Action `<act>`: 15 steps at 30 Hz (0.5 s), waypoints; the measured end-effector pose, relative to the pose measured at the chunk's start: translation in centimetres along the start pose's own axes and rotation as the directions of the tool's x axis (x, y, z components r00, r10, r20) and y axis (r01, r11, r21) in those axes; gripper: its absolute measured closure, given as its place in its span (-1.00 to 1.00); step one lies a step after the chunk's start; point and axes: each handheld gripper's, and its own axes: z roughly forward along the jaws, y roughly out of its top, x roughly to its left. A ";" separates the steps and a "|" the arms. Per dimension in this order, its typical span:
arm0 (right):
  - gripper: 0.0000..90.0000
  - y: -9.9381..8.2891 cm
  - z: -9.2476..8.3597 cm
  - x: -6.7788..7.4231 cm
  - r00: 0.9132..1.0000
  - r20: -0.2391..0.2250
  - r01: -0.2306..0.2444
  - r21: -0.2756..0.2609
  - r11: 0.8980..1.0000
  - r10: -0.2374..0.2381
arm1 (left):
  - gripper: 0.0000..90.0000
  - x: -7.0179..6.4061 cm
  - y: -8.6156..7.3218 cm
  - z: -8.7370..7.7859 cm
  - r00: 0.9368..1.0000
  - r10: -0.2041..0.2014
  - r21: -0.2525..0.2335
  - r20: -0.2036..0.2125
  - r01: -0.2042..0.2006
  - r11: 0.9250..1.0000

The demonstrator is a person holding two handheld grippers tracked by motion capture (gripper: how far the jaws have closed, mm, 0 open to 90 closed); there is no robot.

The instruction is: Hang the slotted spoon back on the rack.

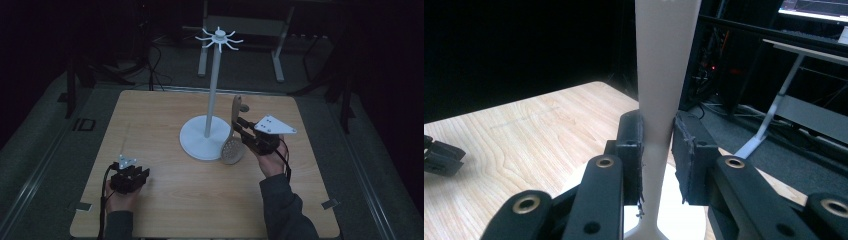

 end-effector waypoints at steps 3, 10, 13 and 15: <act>0.66 0.3 0.1 0.0 1.000 0.003 0.001 -0.003 1.000 -0.001 | 0.47 0.0 0.0 0.0 1.000 0.004 0.003 0.001 -0.004 1.000; 0.66 1.0 0.0 -0.3 1.000 0.015 0.002 -0.011 1.000 -0.002 | 0.47 0.0 0.0 0.0 1.000 0.000 -0.004 0.001 0.000 1.000; 0.66 1.2 0.1 -0.5 1.000 0.016 0.000 -0.014 1.000 0.000 | 0.47 0.0 0.0 0.0 1.000 -0.002 -0.003 0.001 0.002 1.000; 0.66 1.4 0.1 -0.5 1.000 0.016 -0.002 -0.017 1.000 0.002 | 0.47 0.0 0.0 0.0 1.000 0.000 -0.003 0.000 0.000 1.000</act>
